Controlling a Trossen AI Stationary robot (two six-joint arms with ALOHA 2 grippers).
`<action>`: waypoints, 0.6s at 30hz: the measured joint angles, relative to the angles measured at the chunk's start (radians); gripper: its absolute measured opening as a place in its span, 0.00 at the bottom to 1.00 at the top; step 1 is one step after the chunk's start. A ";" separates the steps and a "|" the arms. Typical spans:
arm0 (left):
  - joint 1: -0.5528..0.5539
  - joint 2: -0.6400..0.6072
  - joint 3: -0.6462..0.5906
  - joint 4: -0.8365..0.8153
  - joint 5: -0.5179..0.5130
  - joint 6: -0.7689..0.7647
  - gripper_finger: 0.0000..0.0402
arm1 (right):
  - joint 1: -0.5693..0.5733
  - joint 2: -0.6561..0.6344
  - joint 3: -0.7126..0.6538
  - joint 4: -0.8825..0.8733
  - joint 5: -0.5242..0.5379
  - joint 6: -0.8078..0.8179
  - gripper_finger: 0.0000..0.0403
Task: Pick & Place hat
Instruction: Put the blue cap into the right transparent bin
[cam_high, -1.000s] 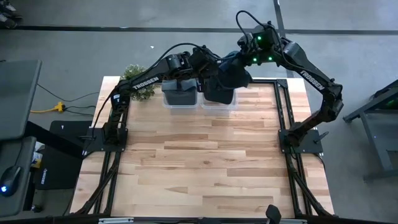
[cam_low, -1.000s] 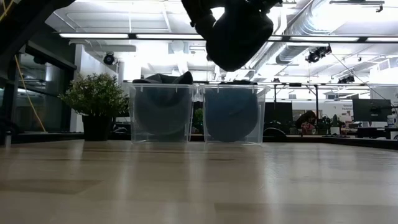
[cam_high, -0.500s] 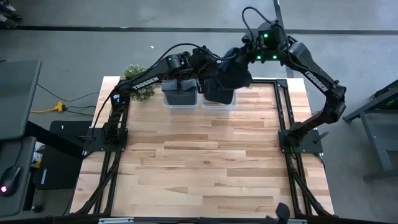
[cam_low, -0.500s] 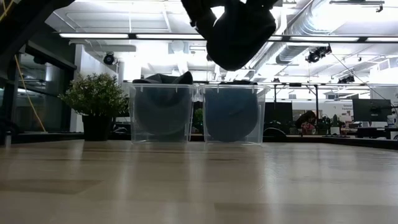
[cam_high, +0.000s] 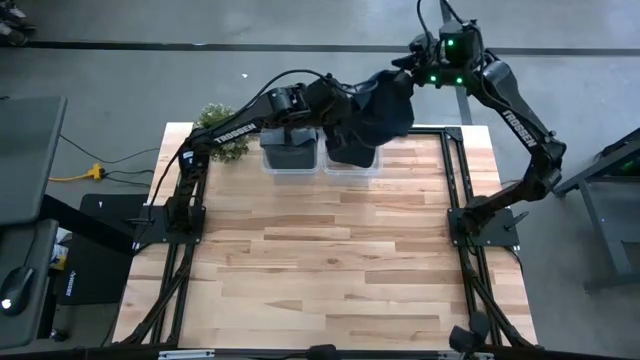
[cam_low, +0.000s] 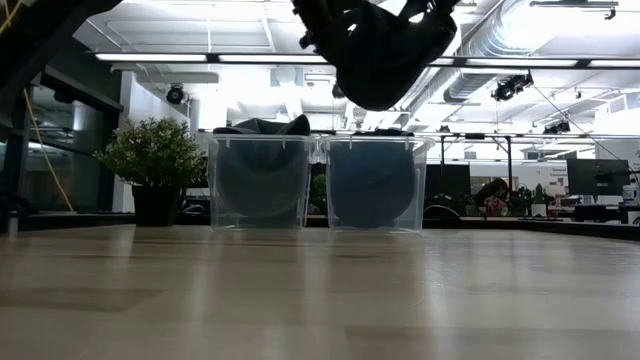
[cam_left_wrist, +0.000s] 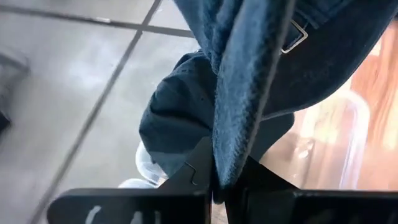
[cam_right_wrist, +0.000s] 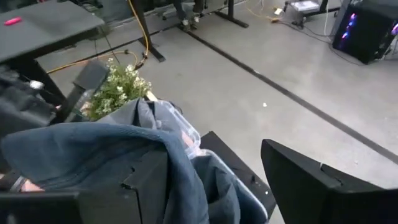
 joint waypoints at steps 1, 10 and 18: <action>0.010 0.000 0.000 0.000 0.009 -0.028 0.01 | -0.008 0.000 0.000 0.015 -0.008 0.000 0.58; 0.068 0.000 0.000 0.008 0.141 -0.158 0.01 | -0.075 -0.001 0.000 0.171 -0.180 0.024 0.58; 0.090 0.000 0.000 0.021 0.140 -0.233 0.01 | -0.132 0.000 0.000 0.089 -0.127 0.015 0.58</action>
